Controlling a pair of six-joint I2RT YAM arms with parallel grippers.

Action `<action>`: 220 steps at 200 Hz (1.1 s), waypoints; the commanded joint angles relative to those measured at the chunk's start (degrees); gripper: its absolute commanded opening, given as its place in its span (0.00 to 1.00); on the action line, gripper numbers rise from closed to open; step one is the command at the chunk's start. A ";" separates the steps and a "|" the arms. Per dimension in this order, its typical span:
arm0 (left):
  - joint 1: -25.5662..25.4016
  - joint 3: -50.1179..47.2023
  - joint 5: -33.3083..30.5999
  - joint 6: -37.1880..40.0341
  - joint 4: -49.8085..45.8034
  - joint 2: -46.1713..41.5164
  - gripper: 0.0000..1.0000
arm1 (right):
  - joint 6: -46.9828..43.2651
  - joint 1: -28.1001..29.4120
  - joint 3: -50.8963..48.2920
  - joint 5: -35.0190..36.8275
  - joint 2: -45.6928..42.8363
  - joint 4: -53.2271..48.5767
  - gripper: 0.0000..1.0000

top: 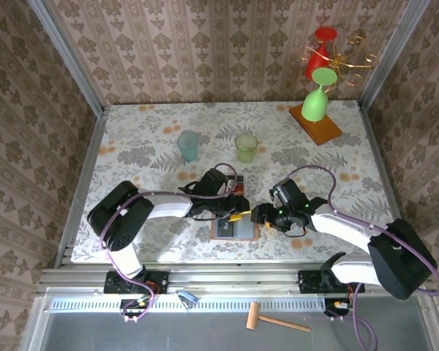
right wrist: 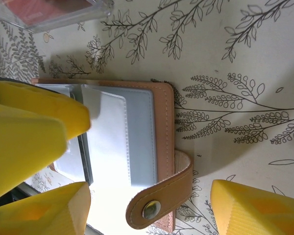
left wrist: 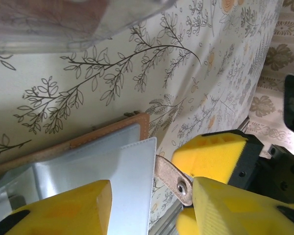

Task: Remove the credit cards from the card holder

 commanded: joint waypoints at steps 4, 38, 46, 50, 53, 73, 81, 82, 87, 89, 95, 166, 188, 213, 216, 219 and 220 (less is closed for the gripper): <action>0.01 1.99 -1.70 4.26 -6.69 -3.30 0.48 | 0.37 -0.20 -0.13 -2.17 1.68 1.82 0.66; 0.12 2.22 -1.80 5.13 -8.46 -3.59 0.48 | 0.02 -0.09 0.30 -3.02 3.96 2.76 0.63; 0.08 1.97 -1.75 4.97 -8.29 -3.68 0.48 | -0.14 -0.04 0.50 -3.28 4.52 2.87 0.62; 0.02 1.80 -1.74 4.90 -8.17 -3.67 0.47 | -0.20 -0.02 0.65 -3.39 4.76 2.95 0.62; 0.02 1.71 -1.71 4.92 -8.02 -3.62 0.47 | -0.24 0.00 0.69 -3.48 5.01 3.03 0.62; -0.16 1.46 -1.45 4.95 -7.99 -3.82 0.45 | -0.41 0.16 1.13 -3.76 6.25 3.22 0.61; -0.20 1.64 -1.12 5.25 -8.26 -3.64 0.44 | -0.43 0.20 1.23 -3.75 6.57 3.30 0.61; -0.19 1.65 -1.10 5.27 -8.31 -3.62 0.44 | -0.42 0.22 1.23 -3.75 6.62 3.35 0.61; -0.29 1.87 -0.80 5.58 -8.72 -3.39 0.44 | -0.44 0.24 1.23 -3.82 6.75 3.31 0.60; -0.38 1.91 -0.81 5.63 -8.85 -3.19 0.44 | -0.43 0.24 1.23 -3.83 6.76 3.31 0.60; -0.65 2.48 -0.67 6.19 -9.66 -2.84 0.44 | -0.42 0.24 1.18 -3.77 6.77 3.31 0.60; -3.07 7.13 -4.10 10.51 -19.36 0.59 0.46 | -0.25 0.25 0.97 -3.53 6.77 3.43 0.57; -3.32 6.85 -4.14 9.95 -18.69 1.56 0.47 | -0.14 0.24 0.88 -3.89 6.77 3.81 0.55; -3.30 6.11 -4.10 8.69 -16.75 1.39 0.47 | -0.07 0.26 0.73 -4.10 6.77 4.42 0.51; -3.21 5.86 -4.19 8.37 -16.38 1.26 0.47 | -0.07 0.25 0.64 -4.13 6.77 4.44 0.51; -3.19 5.68 -4.34 8.09 -15.94 0.94 0.47 | -0.03 0.27 0.61 -4.15 6.77 4.51 0.50; -3.13 5.60 -4.34 8.01 -15.80 0.83 0.47 | -0.05 0.30 0.61 -4.12 6.77 4.57 0.50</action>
